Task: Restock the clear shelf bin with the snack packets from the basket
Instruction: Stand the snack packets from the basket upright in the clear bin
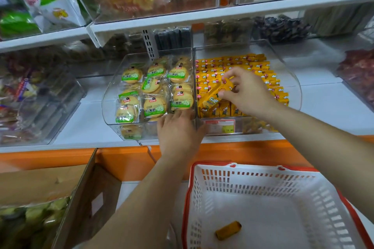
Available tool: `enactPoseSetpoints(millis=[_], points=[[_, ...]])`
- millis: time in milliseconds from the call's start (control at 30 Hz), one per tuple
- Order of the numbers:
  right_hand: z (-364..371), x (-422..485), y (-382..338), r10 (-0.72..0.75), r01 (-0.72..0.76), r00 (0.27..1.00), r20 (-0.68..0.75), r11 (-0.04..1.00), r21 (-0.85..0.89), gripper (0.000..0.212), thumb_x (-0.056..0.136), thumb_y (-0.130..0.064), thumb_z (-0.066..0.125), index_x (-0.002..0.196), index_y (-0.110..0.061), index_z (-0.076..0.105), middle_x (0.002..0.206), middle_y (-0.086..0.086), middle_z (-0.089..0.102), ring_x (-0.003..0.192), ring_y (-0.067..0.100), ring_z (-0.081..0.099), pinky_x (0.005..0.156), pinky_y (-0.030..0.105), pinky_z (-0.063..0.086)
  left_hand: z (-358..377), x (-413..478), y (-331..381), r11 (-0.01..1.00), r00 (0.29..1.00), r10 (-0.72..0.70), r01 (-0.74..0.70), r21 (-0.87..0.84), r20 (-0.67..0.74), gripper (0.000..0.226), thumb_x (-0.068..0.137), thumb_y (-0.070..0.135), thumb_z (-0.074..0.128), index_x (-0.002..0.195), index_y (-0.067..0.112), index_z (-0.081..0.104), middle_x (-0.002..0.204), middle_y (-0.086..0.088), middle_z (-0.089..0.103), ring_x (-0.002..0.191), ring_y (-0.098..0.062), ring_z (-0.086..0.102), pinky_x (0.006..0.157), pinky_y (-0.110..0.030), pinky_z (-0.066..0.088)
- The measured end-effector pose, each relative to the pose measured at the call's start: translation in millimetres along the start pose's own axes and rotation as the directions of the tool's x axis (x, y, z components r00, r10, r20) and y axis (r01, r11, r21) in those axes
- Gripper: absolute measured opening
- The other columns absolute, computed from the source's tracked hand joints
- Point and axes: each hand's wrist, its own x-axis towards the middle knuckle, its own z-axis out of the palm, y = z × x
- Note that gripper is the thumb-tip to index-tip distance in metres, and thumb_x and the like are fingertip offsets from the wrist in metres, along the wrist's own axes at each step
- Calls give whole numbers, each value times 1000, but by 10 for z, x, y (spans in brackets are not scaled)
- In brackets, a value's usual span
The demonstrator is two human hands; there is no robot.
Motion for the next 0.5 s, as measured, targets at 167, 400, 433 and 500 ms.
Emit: enactPoseSetpoints(millis=[167,400,433,500], points=[[32,61,-185,-289,311,949,124,918,-245,35,79,-31,82,111,-30,68,102,-8,63,93,13,55,79,30,45,49,-5,-5,1000,998,6,-7,-14,-60,40,90,62,61,113,29,66,110,7,71,108,-20,62,103,-41,36],[402,160,-182,-128,241,954,273,868,-434,29,79,-23,80,107,-27,73,112,-4,68,100,19,62,75,38,57,57,6,-25,1000,998,9,-10,-15,-58,45,87,67,60,112,30,67,108,9,71,106,-19,62,99,-39,33],[409,164,-175,-121,233,956,267,865,-443,30,79,-22,80,108,-26,73,112,-3,70,100,19,63,75,38,57,45,9,-23,1000,999,8,-9,-21,-50,45,87,67,60,112,30,67,108,9,70,106,-19,62,98,-39,33],[381,159,-198,-111,229,955,276,867,-443,35,80,-25,81,114,-24,73,115,-1,70,102,20,64,78,38,58,-11,10,-11,999,1000,-2,1,-34,-10,46,87,67,61,114,30,67,111,8,70,109,-19,61,100,-40,33]])
